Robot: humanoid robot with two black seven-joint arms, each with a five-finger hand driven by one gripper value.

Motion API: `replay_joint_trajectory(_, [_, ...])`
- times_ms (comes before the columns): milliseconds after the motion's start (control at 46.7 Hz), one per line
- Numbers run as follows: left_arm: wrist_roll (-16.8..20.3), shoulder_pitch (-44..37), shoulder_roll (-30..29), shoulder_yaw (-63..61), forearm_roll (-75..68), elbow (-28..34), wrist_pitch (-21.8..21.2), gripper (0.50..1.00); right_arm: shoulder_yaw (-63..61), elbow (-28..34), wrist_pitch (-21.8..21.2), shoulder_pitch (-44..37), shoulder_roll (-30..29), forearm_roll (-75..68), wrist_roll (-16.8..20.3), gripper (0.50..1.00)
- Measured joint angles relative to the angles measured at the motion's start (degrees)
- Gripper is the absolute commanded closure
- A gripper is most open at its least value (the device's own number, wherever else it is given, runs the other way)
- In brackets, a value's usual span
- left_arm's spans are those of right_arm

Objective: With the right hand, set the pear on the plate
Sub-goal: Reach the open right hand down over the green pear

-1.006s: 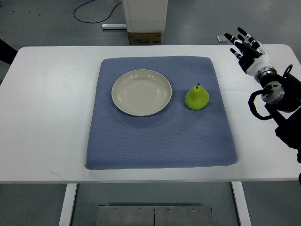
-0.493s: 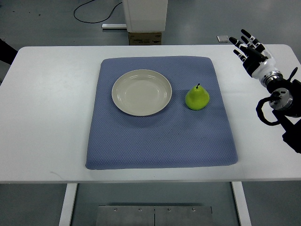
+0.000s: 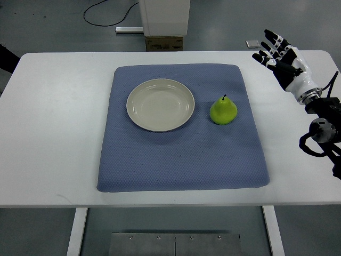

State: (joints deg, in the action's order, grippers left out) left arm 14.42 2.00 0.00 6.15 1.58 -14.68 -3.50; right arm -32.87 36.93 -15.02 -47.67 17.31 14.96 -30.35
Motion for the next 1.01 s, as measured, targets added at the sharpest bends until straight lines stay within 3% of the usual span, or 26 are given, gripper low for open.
replay_joint_trajectory(150, [0.0, 0.03, 0.0, 0.0, 0.0, 0.0, 0.01, 0.5, 4.79, 1.2, -0.1, -0.13, 0.09, 2.54, -4.51, 0.5])
replay_joint_trajectory(428, [0.0, 0.03, 0.0, 0.0, 0.0, -0.01, 0.01, 0.5, 13.97, 3.46, 0.0, -1.35, 0.82, 5.67, -4.69, 0.5])
replay_joint_trajectory(1006, [-0.01, 0.03, 0.0, 0.0, 0.0, -0.01, -0.01, 0.5, 20.71, 3.49, 2.41, -2.38, 0.71, 9.94, -4.65, 0.5])
